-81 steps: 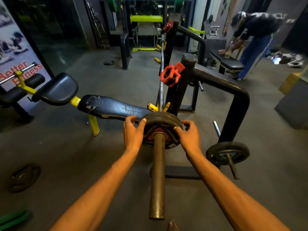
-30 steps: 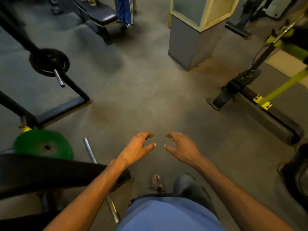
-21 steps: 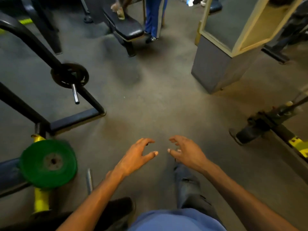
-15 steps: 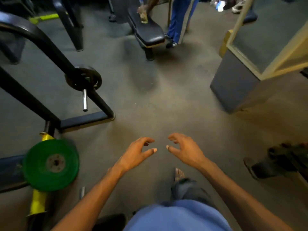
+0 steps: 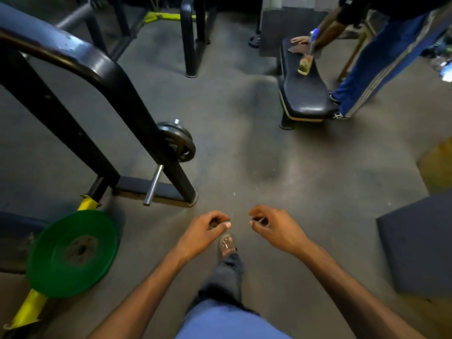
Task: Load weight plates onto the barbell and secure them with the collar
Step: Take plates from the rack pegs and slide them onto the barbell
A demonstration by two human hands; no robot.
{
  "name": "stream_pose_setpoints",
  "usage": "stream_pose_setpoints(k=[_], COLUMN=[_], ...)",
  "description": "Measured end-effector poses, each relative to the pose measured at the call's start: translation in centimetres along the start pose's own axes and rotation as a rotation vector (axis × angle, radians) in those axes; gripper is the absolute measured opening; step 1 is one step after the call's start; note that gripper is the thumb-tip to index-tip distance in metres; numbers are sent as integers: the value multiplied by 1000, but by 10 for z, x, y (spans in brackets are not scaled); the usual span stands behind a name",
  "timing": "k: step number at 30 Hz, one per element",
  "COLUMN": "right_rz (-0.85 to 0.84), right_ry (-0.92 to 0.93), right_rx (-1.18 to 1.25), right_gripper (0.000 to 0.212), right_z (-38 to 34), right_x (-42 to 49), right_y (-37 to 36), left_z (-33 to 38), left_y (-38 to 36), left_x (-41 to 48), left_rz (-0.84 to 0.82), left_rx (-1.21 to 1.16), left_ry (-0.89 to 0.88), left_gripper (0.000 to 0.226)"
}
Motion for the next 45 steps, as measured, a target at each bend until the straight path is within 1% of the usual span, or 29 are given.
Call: stream_pose_setpoints(k=[2, 5, 10, 14, 16, 20, 23, 26, 28, 30, 34, 36, 40, 43, 45], right_rz=[-13, -66, -115, -218, -292, -424, -561, -736, -840, -908, -1021, -1088, -1215, -1313, -1381], right_ry=[1, -15, 45, 132, 191, 339, 420, 560, 621, 706, 841, 917, 1058, 1114, 1176], right_rx=[-11, -37, -59, -130, -175, -258, -320, -409, -472, -513, -629, -684, -804, -892, -944], right_gripper=[38, 30, 38, 41, 37, 30, 30, 31, 31, 30, 28, 28, 30, 33, 33], right_z=[-7, -26, -68, -100, -115, -150, -184, -225, -248, -271, -301, -315, -342, -352, -356], right_x=[54, 129, 252, 365, 424, 531, 586, 625, 643, 661, 690, 696, 705, 712, 718], right_y=[22, 55, 102, 114, 114, 115, 104, 77, 56, 33, -9, -23, -46, -66, -81], left_z=[-1, 9, 15, -6, -23, -53, -61, -73, -86, -103, -138, -144, -150, -149, -148], left_y=[20, 56, 115, 146, 161, 198, 225, 248, 257, 267, 278, 279, 272, 258, 249], left_x=[55, 132, 238, 313, 351, 412, 434, 447, 452, 458, 466, 463, 458, 458, 464], left_rz=[-14, -9, 19, 94, 148, 293, 418, 529, 584, 664, 772, 851, 954, 1045, 1116], left_rx=[-9, 24, 53, 25, -8, -115, -176, -271, -316, -357, -387, -446, -560, -655, -721], left_ry=[34, 31, 86, 169, 230, 408, 545, 661, 731, 789, 927, 992, 1115, 1210, 1258], left_gripper=[23, 23, 24, 24, 24, 20, 22, 21, 19, 18, 15, 14, 14, 7, 9])
Point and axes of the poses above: each hand's wrist, its own x-axis towards the middle knuckle, its own y-axis out of the back of the hand, z = x × y, the point moved 7 cm from there along x, towards the middle knuckle, and after that the axes turned 7 degrees about x, right-handed, at the moved point
